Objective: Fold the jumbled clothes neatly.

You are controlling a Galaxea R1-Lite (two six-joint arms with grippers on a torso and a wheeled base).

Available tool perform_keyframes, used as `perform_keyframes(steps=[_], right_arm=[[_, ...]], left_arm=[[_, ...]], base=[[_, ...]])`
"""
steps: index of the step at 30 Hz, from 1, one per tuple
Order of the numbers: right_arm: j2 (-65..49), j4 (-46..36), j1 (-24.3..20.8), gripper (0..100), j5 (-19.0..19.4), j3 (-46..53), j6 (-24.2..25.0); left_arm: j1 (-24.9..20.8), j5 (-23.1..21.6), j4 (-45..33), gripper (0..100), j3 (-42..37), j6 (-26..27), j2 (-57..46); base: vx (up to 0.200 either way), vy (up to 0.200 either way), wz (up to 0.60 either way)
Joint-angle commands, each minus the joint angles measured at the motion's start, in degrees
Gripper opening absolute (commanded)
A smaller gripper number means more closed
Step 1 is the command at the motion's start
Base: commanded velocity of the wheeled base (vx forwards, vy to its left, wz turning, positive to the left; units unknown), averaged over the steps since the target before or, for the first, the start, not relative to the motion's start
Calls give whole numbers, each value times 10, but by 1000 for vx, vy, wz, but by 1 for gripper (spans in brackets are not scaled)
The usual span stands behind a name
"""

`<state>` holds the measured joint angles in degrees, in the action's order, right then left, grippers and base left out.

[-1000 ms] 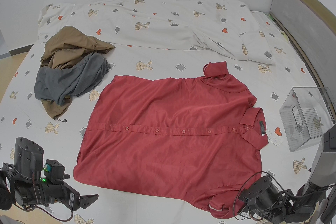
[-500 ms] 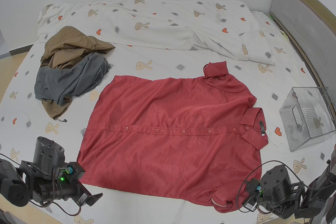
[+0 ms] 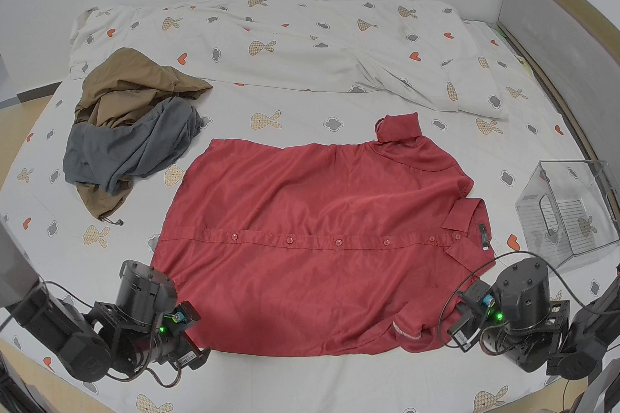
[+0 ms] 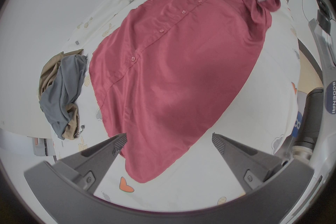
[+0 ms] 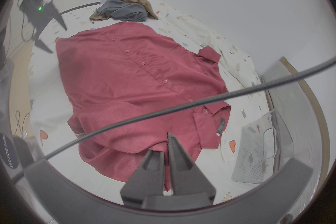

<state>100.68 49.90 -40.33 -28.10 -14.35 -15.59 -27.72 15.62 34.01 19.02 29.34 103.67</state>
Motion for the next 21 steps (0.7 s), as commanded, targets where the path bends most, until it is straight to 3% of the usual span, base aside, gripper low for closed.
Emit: perform_keyframes(steps=[1, 4, 13, 21], right_arm=[[-38, -1, 44, 0, 11, -13, -1], [-61, -3, 61, 0, 19, -11, -2], [-69, -8, 58, 0, 19, -11, -1], [-71, -8, 55, 0, 19, -10, -1]], left_arm=[[-2, 3, 33, 100, 1, 3, 80], [-2, 4, 70, 100, -2, 11, 113], [-8, 4, 128, 100, -10, 11, 160], [-8, 53, 210, 100, -13, 27, 203]], base=[[0, 0, 0], [0, 0, 0], [0, 0, 0], [0, 0, 0]])
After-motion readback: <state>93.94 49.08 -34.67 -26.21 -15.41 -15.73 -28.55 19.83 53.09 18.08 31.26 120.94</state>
